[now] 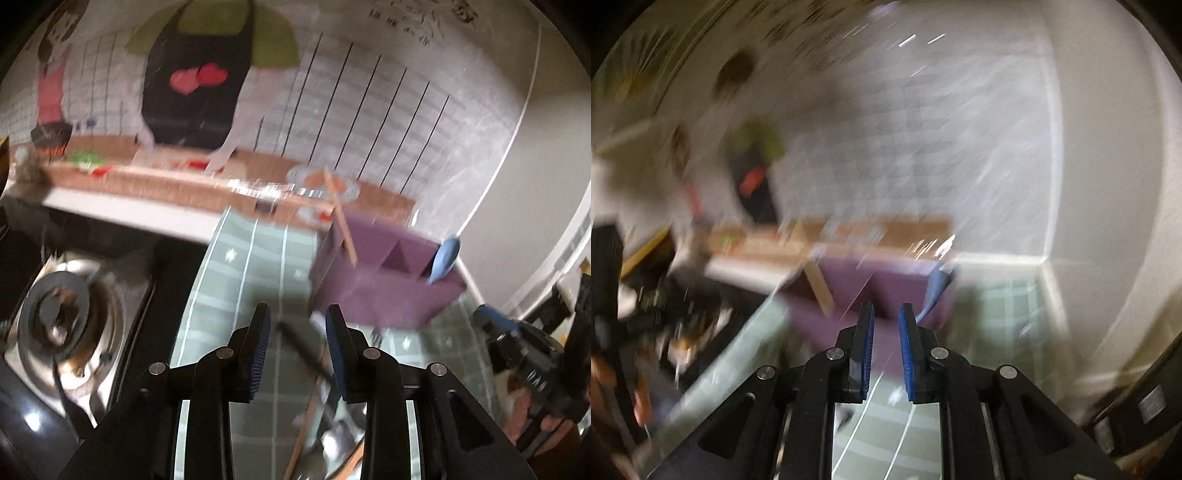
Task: Organize utensils
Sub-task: 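Insert the blue spoon into the purple holder with the right tool while the left tool inserts the chopstick, then grasp the white spoon from the mat with the right tool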
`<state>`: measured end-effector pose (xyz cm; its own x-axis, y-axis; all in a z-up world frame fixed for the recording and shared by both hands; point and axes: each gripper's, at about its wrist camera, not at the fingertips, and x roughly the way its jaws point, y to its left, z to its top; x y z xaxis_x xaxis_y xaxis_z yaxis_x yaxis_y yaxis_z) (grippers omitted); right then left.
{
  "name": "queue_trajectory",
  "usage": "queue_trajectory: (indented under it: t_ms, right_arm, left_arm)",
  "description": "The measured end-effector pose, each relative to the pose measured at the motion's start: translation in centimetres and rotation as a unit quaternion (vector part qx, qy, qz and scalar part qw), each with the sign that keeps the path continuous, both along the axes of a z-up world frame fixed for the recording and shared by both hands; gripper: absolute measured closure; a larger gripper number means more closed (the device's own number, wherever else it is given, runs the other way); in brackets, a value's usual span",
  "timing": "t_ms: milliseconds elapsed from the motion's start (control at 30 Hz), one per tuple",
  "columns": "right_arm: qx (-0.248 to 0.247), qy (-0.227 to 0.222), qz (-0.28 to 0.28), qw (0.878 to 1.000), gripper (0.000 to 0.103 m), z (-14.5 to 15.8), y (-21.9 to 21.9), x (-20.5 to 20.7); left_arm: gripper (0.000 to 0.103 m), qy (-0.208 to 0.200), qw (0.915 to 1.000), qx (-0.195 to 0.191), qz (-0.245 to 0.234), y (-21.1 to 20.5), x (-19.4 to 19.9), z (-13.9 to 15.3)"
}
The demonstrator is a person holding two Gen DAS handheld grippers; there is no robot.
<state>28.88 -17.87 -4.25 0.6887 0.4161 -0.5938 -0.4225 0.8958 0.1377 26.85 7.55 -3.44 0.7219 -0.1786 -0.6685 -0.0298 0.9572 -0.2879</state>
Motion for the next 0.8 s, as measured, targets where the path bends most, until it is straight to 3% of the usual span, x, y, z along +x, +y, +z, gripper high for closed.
queue_trajectory:
  t_ms: [133, 200, 300, 467, 667, 800]
  right_arm:
    - [-0.017, 0.065, 0.062, 0.996, 0.089, -3.8, 3.1, 0.0]
    - [-0.026, 0.094, 0.087, 0.991, 0.089, -5.7, 4.7, 0.8]
    - [-0.053, 0.114, 0.11, 0.986, 0.089, -7.8, 6.8, 1.6]
    - [-0.098, 0.103, 0.121, 0.982, 0.088, -9.4, 9.4, 2.9]
    - [-0.102, 0.104, 0.12, 0.982, 0.088, -9.7, 11.0, 4.8]
    - [-0.116, 0.107, 0.126, 0.979, 0.086, -10.1, 12.1, 4.8]
  left_arm:
    - [0.07, 0.056, 0.9982, 0.014, -0.013, 0.0, -1.3, -2.5]
    - [0.071, 0.067, 0.9976, 0.013, -0.011, 0.1, -2.1, -3.3]
    - [0.07, 0.062, 0.9971, 0.044, 0.002, 0.5, -3.3, -3.6]
    - [0.07, 0.048, 0.9978, 0.033, 0.031, 2.5, -4.5, -3.5]
    - [0.07, 0.013, 0.9988, -0.001, 0.048, 3.9, -5.1, -2.6]
    - [0.07, 0.009, 0.9989, -0.001, 0.046, 3.9, -5.1, -2.5]
